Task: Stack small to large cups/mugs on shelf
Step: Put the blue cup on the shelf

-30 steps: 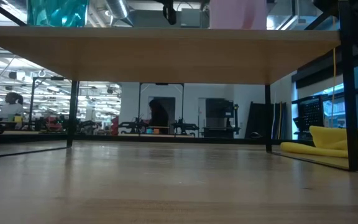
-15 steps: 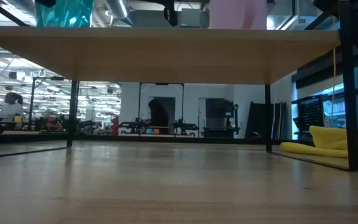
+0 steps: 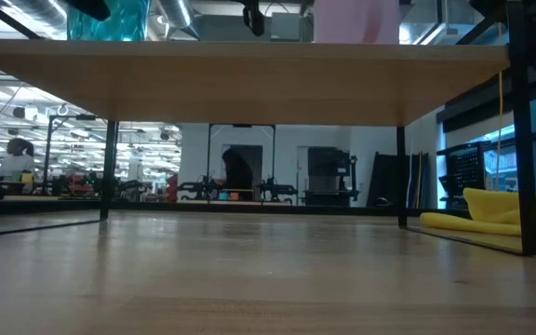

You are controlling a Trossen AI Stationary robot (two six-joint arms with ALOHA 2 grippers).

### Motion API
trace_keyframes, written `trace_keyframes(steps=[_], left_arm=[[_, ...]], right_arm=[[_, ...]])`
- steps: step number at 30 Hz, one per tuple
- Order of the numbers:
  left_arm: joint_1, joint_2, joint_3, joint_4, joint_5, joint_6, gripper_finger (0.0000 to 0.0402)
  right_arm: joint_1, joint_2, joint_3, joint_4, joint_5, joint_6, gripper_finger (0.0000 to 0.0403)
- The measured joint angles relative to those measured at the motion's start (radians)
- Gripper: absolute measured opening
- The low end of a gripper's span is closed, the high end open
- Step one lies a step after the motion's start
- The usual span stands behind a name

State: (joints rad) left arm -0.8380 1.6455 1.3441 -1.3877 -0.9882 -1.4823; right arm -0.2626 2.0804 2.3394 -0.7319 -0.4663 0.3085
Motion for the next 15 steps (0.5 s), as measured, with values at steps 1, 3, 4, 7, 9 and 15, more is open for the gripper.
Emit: trace_keyframes(steps=[1,3,4,7,9,15], left_arm=[[-0.005,-0.001,0.0,0.027,0.002,0.0,0.0002],[-0.026,-0.003,0.0,0.078,0.003,0.005,0.0003],[-0.04,-0.005,0.0,0.105,0.004,0.021,0.0002],[-0.091,-0.005,0.023,0.134,0.021,0.045,0.0001],[-0.117,-0.005,0.044,0.128,0.041,0.024,0.0002],[-0.164,-0.005,0.066,0.011,0.098,-0.139,0.0001]], right_arm=[[0.0,0.0,0.0,-0.001,0.001,0.0,0.001],[0.0,0.0,0.0,-0.008,0.001,0.0,0.001],[0.0,0.0,0.0,-0.011,0.001,0.0,0.001],[0.0,0.0,0.0,-0.016,0.001,-0.001,0.001],[0.0,0.0,0.0,-0.016,0.001,-0.002,0.001],[0.006,-0.001,0.0,-0.015,0.003,0.005,0.001]])
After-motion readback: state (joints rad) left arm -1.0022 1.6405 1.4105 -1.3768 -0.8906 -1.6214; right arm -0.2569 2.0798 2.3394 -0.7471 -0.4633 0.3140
